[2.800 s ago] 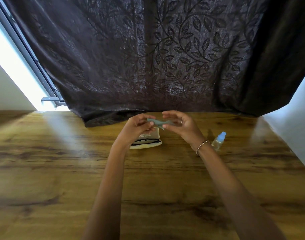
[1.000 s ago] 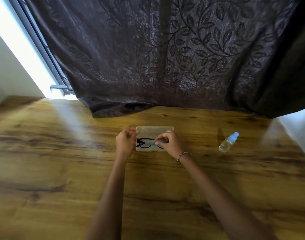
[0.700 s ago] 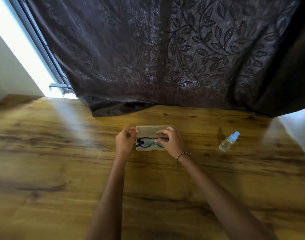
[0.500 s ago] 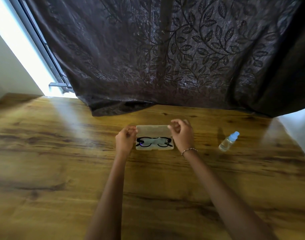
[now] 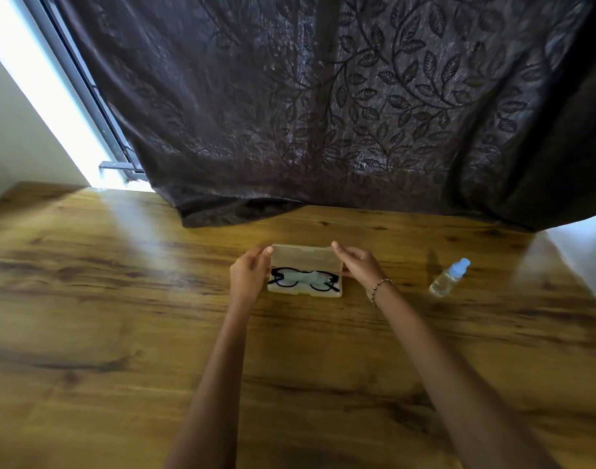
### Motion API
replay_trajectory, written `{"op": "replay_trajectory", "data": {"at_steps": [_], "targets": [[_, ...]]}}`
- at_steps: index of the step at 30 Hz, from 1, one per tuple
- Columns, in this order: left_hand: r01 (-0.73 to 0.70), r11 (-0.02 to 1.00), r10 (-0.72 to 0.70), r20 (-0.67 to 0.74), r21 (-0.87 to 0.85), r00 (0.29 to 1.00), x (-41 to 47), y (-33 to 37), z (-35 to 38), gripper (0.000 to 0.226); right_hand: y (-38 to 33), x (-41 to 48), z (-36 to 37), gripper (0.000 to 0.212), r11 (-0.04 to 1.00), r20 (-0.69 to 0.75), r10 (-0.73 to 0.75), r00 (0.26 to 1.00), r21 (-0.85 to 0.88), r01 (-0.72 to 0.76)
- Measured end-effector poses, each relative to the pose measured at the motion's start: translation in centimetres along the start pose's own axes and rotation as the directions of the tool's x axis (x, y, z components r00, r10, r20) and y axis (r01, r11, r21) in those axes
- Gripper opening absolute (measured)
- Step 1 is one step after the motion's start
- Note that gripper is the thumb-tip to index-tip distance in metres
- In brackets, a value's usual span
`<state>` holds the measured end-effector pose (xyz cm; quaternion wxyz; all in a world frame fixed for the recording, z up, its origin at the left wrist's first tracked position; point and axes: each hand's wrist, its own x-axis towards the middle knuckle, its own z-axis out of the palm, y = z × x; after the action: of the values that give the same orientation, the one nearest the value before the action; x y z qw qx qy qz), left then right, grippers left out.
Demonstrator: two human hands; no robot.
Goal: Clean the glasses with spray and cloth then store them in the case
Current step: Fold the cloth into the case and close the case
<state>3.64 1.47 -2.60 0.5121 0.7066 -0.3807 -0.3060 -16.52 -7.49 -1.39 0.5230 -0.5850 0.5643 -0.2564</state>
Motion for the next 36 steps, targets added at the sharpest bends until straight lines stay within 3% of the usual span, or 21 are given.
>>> {"op": "replay_trajectory", "data": {"at_steps": [5,8,12,16,20,26,32,36], "targets": [[0.025,0.999,-0.024,-0.021,0.044,1.0,-0.3,-0.2,0.4,0.039,0.3,-0.3,0.3,0.019,0.994,0.032,-0.095,0.995,0.05,0.094],[0.011,0.999,-0.012,0.022,0.03,1.0,-0.4,-0.3,0.2,0.039,0.3,-0.4,0.4,0.013,0.986,0.029,-0.135,0.99,0.107,0.132],[-0.015,1.0,0.017,0.304,-0.009,0.953,-0.2,-1.3,-0.8,0.072,0.6,-0.4,0.3,0.018,0.983,0.017,-0.144,0.989,0.12,0.14],[-0.071,0.994,0.109,0.59,-0.086,0.8,-0.1,-1.7,-1.5,0.101,0.6,-0.2,0.6,0.02,0.981,-0.02,-0.16,0.987,0.106,0.162],[-0.115,0.992,0.063,0.616,0.045,0.785,0.1,-1.7,-1.3,0.117,0.8,-0.2,0.7,0.02,0.978,-0.056,-0.177,0.983,0.104,0.182],[-0.137,0.989,0.075,0.587,0.061,0.806,0.2,-1.8,-1.1,0.108,0.7,-0.5,-0.2,0.018,0.975,-0.054,-0.17,0.984,0.135,0.176],[-0.031,0.997,0.069,0.581,-0.075,0.811,0.0,-0.8,-0.4,0.101,-0.6,-0.5,-2.0,0.014,0.969,-0.025,-0.167,0.986,0.182,0.169],[0.062,0.993,0.003,0.563,-0.096,0.827,0.0,0.3,-0.1,0.082,-1.8,-0.5,-3.8,0.011,0.968,0.082,-0.115,0.99,0.233,0.093]]}}
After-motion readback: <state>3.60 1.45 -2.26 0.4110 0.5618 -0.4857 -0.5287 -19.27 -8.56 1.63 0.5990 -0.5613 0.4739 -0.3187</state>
